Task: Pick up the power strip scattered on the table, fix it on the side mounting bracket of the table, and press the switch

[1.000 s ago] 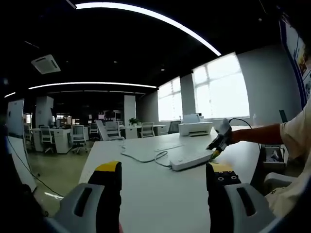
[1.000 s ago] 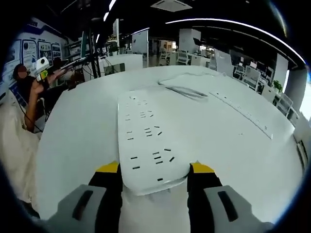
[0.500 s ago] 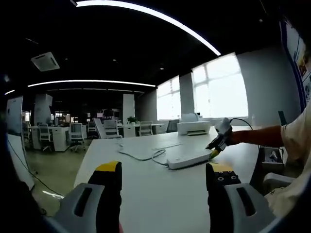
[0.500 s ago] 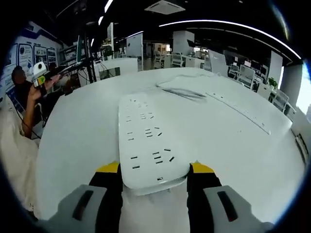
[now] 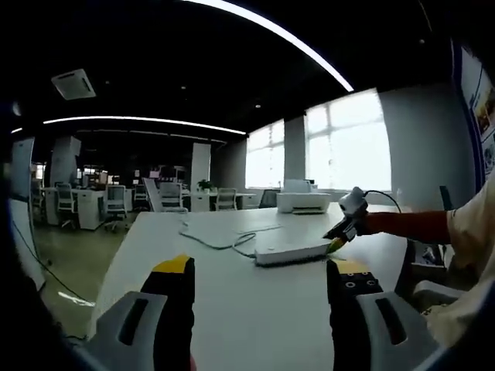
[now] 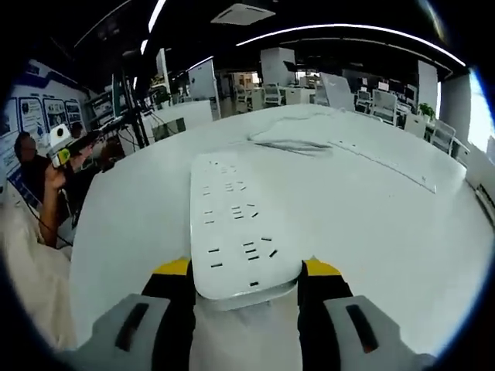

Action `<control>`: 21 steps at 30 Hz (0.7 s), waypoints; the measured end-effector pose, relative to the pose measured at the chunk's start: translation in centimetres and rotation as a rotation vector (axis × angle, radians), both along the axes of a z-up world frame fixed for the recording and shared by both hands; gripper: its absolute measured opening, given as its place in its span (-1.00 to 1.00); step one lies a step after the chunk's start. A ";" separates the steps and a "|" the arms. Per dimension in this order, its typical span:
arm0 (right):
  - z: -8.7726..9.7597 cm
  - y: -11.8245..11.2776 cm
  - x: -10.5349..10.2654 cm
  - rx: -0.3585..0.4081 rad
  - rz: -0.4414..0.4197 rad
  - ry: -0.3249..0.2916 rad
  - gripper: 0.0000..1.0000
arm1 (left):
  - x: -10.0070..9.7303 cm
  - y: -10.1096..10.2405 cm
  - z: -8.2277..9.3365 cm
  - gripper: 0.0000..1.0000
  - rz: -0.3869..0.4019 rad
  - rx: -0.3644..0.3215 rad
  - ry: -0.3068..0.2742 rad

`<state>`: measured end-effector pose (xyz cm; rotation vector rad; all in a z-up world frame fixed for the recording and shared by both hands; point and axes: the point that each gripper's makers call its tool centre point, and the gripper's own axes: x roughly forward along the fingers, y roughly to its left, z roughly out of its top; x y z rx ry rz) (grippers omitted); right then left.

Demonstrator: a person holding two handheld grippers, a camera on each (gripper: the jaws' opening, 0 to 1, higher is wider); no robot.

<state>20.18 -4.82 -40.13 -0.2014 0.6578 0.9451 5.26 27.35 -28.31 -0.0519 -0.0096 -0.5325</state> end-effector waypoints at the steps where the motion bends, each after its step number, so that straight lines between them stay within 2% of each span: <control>1: 0.0 0.0 0.0 0.000 -0.002 0.001 -0.06 | 0.0 -0.1 -0.1 0.47 -0.001 -0.002 0.002; 9: 0.0 0.9 -0.5 0.049 -0.042 0.083 -0.05 | 1.7 -0.7 -1.3 0.45 0.011 0.004 0.037; 13: -0.1 1.5 -0.6 0.067 -0.059 0.115 -0.05 | 2.5 -1.4 -1.6 0.45 -0.002 -0.029 0.057; 16: 0.0 2.0 -0.8 0.080 -0.080 0.140 -0.05 | 3.4 -1.9 -1.9 0.45 0.022 -0.008 0.054; 21: 0.1 2.5 -1.1 0.102 -0.103 0.178 -0.05 | 4.5 -2.5 -2.1 0.45 0.023 -0.012 0.067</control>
